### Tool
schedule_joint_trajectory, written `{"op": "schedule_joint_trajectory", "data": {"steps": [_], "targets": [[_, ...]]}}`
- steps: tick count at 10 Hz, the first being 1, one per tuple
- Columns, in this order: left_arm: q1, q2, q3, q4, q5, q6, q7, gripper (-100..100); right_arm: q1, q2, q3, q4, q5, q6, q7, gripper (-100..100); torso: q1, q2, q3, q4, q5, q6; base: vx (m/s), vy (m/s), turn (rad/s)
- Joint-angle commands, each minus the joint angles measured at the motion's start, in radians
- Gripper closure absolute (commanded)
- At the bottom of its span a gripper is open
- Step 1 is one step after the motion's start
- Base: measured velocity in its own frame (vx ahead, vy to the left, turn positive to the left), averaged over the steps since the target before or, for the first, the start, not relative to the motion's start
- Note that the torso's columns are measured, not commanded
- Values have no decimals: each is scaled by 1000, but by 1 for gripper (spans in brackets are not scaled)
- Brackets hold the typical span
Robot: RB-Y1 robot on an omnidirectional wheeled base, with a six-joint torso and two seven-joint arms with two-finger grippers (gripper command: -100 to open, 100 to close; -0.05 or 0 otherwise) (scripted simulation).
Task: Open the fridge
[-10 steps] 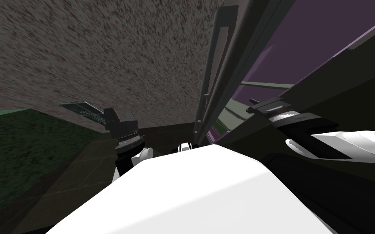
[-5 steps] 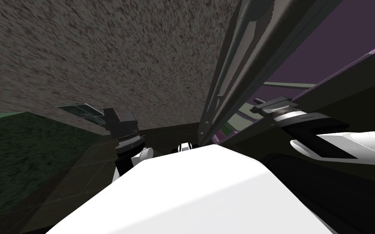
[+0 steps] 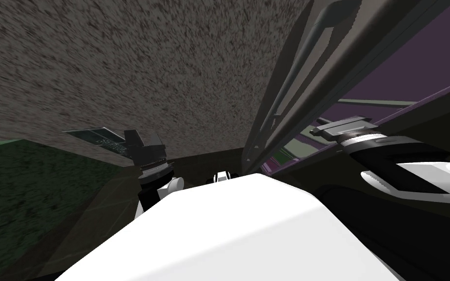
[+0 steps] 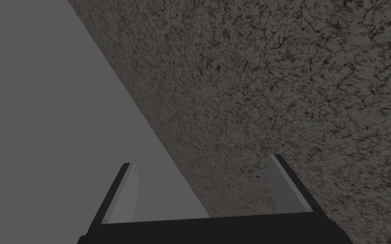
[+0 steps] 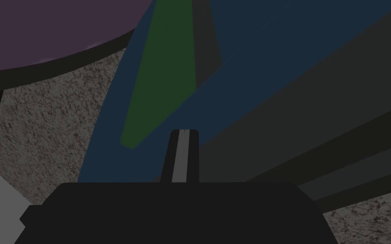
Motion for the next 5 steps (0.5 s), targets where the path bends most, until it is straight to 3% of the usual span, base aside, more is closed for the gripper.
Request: {"op": "schedule_joint_trajectory", "data": {"steps": [1,2,5], "targets": [[0,0,0,0,0,0,0,0,7,9,-5,2,1,12,0,100,-1,0,0,0,0,1,84,137,-26],[0,0,0,0,0,0,0,0,0,21,-8,12,11,27,8,-100,-11,5,3,1,-3,0,107,135,12],[0,0,0,0,0,0,0,0,-12,37,-11,26,26,46,18,-100,-4,-2,-1,-1,-3,-1,128,161,0]]}}
